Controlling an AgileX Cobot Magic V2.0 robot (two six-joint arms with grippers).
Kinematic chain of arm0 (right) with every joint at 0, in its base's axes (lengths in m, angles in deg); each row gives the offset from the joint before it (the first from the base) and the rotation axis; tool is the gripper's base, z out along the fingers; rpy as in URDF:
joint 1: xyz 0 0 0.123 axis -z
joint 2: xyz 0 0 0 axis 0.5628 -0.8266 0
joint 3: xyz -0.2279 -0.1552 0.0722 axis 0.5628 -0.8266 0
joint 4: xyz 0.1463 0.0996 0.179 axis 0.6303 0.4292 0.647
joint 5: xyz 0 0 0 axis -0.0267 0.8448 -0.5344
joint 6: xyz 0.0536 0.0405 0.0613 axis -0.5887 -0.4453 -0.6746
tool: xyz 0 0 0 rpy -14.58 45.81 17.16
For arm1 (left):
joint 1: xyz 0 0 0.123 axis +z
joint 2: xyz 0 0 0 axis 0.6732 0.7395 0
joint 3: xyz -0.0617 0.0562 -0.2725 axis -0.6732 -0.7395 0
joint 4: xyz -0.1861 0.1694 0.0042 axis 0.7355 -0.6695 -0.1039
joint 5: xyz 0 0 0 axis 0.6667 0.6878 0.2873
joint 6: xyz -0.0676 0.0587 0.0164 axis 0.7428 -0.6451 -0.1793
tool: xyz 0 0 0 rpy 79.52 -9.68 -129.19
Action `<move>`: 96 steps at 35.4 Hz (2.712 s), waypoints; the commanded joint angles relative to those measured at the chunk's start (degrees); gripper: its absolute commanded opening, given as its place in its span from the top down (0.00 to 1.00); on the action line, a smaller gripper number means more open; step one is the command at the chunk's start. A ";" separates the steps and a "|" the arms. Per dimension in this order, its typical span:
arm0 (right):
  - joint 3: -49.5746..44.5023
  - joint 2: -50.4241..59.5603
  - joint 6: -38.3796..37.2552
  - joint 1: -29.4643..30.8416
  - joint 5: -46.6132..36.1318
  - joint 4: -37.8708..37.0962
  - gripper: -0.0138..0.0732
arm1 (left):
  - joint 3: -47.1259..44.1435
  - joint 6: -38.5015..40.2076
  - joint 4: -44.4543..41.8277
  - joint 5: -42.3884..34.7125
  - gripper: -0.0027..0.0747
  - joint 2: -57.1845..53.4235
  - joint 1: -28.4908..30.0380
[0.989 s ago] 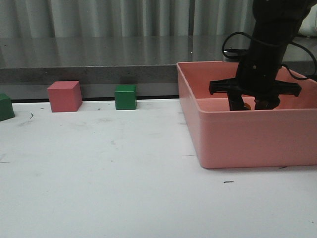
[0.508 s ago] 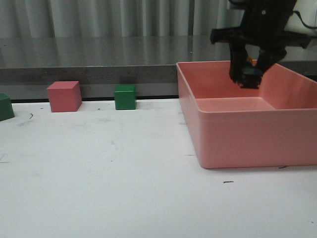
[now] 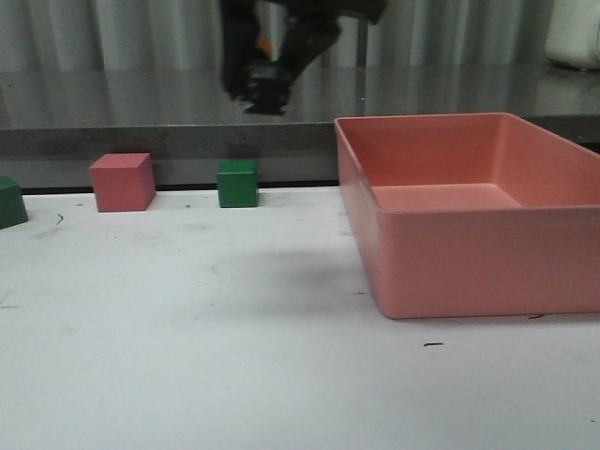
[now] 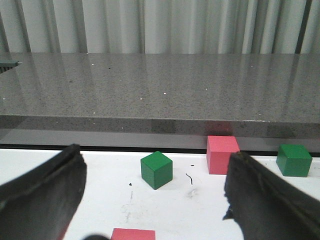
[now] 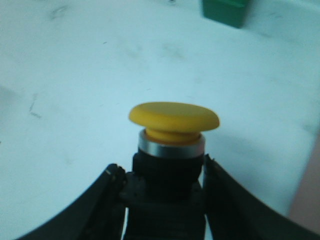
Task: Place and stand button with both arms
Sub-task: 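Carry the button out of the bin and lower it onto the table, then set the button down upright and open the right gripper, then raise the right gripper away from the button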
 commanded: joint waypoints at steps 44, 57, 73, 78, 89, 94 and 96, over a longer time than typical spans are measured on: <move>14.40 -20.16 -14.99 -7.18 -1.08 2.74 0.57 | 2.14 0.57 0.50 -4.08 0.26 0.70 -0.02; 14.60 -21.07 -14.99 -7.18 -0.44 2.74 0.57 | 2.14 0.57 0.50 -4.08 0.26 0.70 -0.02; 14.61 -21.07 -14.99 -7.18 -0.32 2.74 0.37 | 2.14 0.57 0.50 -4.08 0.26 0.70 -0.02; 16.46 -21.07 -14.99 -7.18 1.45 2.74 0.31 | 2.14 0.57 0.50 -4.08 0.26 0.70 -0.02; 34.23 -21.07 -9.43 -7.11 14.86 1.72 0.33 | 2.14 0.57 0.50 -4.08 0.26 0.70 -0.02; 41.54 -21.07 -9.43 -7.11 18.77 -2.49 0.44 | 2.14 0.57 0.50 -4.08 0.26 0.70 -0.02; 43.10 -21.07 -9.43 -7.04 19.92 -3.83 0.53 | 2.14 0.57 0.50 -4.08 0.26 0.70 -0.02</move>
